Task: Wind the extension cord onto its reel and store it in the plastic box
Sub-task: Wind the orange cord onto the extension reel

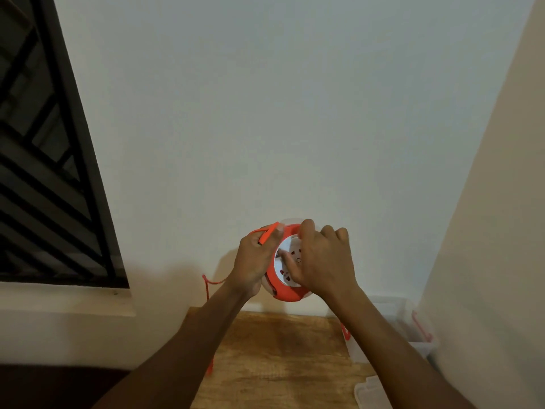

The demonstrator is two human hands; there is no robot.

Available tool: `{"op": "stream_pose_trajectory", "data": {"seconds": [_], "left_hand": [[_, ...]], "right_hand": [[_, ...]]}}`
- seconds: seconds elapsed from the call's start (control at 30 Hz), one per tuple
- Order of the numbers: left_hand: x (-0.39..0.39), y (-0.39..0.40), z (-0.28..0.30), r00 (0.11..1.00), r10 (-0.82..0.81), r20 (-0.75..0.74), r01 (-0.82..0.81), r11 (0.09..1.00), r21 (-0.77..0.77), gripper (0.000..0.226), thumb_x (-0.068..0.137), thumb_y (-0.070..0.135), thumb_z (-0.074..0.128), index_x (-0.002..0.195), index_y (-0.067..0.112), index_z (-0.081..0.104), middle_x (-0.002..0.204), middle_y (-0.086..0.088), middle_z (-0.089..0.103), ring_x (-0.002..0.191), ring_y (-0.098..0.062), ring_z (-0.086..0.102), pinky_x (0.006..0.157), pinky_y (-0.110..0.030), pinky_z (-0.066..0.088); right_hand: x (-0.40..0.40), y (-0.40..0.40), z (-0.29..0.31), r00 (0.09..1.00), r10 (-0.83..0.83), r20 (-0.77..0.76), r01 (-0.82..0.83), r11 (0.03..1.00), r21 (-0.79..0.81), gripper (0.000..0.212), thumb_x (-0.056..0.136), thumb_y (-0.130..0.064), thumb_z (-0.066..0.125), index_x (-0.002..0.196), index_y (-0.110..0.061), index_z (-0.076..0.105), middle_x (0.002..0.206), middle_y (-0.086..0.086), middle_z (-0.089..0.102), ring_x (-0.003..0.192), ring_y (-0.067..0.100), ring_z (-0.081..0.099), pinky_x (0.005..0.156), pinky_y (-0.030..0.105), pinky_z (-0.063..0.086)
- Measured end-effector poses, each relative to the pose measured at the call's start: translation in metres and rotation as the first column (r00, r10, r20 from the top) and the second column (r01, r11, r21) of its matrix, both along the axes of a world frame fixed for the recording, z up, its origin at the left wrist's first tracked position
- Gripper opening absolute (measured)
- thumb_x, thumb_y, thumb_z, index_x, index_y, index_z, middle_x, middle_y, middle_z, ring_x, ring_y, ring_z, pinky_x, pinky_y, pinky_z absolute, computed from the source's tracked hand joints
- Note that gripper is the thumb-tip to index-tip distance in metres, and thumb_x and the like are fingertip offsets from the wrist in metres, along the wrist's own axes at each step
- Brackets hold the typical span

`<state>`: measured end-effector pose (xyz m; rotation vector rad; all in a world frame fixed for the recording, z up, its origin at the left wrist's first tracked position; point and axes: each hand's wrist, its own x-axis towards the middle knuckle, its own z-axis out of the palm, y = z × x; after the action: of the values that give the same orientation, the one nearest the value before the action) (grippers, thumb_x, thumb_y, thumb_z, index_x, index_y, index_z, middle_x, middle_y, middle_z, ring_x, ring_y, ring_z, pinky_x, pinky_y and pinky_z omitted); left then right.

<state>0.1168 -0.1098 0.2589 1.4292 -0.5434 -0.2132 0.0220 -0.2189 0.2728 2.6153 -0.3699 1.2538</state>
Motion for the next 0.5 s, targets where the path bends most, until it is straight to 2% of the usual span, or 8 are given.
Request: {"op": "stream_pose_trajectory", "data": {"seconds": [0.1,0.17,0.27,0.33,0.37,0.4,0.43,0.5], "left_hand": [[-0.003,-0.002,-0.001,1.000,0.004,0.000,-0.004,1.000,0.000,0.035,0.075,0.070,0.061,0.096,0.044,0.068,0.087,0.024,0.078,0.080,-0.012,0.078,0.060,-0.020,0.060],[-0.005,-0.004,-0.002,1.000,0.015,-0.008,-0.016,0.999,-0.028,0.035,0.077,0.068,0.062,0.098,0.042,0.069,0.088,0.023,0.078,0.081,-0.012,0.079,0.060,-0.023,0.061],[-0.005,-0.005,-0.003,1.000,0.028,0.008,-0.028,0.998,-0.049,0.035,0.077,0.065,0.063,0.100,0.040,0.070,0.088,0.022,0.079,0.081,-0.012,0.079,0.061,-0.023,0.062],[-0.004,-0.006,-0.004,1.000,0.012,-0.003,-0.012,0.998,-0.059,0.035,0.078,0.063,0.064,0.101,0.038,0.072,0.091,0.017,0.081,0.081,-0.014,0.079,0.062,-0.025,0.063],[-0.005,-0.007,-0.005,1.000,0.006,-0.014,-0.007,0.999,-0.054,0.035,0.078,0.063,0.064,0.101,0.038,0.072,0.091,0.016,0.081,0.081,-0.014,0.079,0.062,-0.026,0.062],[-0.005,-0.007,-0.007,0.999,0.004,-0.033,-0.006,0.999,-0.048,0.034,0.079,0.063,0.064,0.101,0.038,0.072,0.090,0.016,0.081,0.080,-0.015,0.080,0.061,-0.026,0.062],[-0.004,-0.007,-0.008,0.999,0.002,-0.054,-0.005,0.999,-0.043,0.032,0.081,0.062,0.064,0.101,0.038,0.072,0.089,0.016,0.081,0.080,-0.015,0.080,0.060,-0.027,0.063],[0.000,-0.006,-0.009,0.997,-0.006,-0.078,0.003,0.999,-0.040,0.024,0.089,0.056,0.064,0.100,0.037,0.072,0.088,0.016,0.081,0.079,-0.016,0.080,0.059,-0.029,0.063]], "right_hand": [[0.005,-0.003,-0.001,0.997,-0.078,-0.018,0.080,0.982,0.172,0.050,0.084,-0.063,0.048,0.102,-0.016,0.049,0.072,-0.002,0.067,0.063,0.021,0.063,0.074,0.039,0.044],[0.006,-0.009,-0.005,0.996,-0.084,0.007,0.073,0.901,0.427,0.044,0.088,-0.061,0.044,0.102,-0.019,0.042,0.076,-0.004,0.067,0.065,0.019,0.065,0.076,0.040,0.049],[0.007,-0.017,-0.013,0.997,-0.042,0.071,-0.034,0.575,0.817,0.039,0.090,-0.054,0.051,0.098,-0.018,0.042,0.088,-0.001,0.065,0.076,0.019,0.066,0.072,0.040,0.058],[0.008,-0.019,-0.016,0.994,-0.013,0.111,-0.096,0.405,0.909,0.032,0.091,-0.047,0.055,0.095,-0.016,0.046,0.087,0.002,0.066,0.078,0.020,0.067,0.070,0.038,0.058],[0.008,-0.019,-0.016,0.994,-0.014,0.109,-0.094,0.408,0.908,0.027,0.092,-0.043,0.055,0.093,-0.017,0.047,0.088,0.001,0.066,0.078,0.018,0.066,0.065,0.034,0.057],[0.007,-0.017,-0.014,0.996,-0.020,0.090,-0.070,0.468,0.881,0.023,0.092,-0.041,0.056,0.093,-0.020,0.047,0.088,-0.002,0.065,0.076,0.015,0.065,0.059,0.026,0.052],[0.005,-0.015,-0.012,0.997,-0.032,0.066,-0.038,0.551,0.833,0.022,0.091,-0.041,0.056,0.094,-0.022,0.046,0.088,-0.005,0.064,0.073,0.012,0.062,0.055,0.020,0.048],[0.000,-0.011,-0.008,0.998,-0.009,0.060,-0.036,0.717,0.696,0.028,0.087,-0.045,0.060,0.100,-0.025,0.045,0.086,-0.010,0.060,0.069,0.010,0.059,0.056,0.019,0.048]]}}
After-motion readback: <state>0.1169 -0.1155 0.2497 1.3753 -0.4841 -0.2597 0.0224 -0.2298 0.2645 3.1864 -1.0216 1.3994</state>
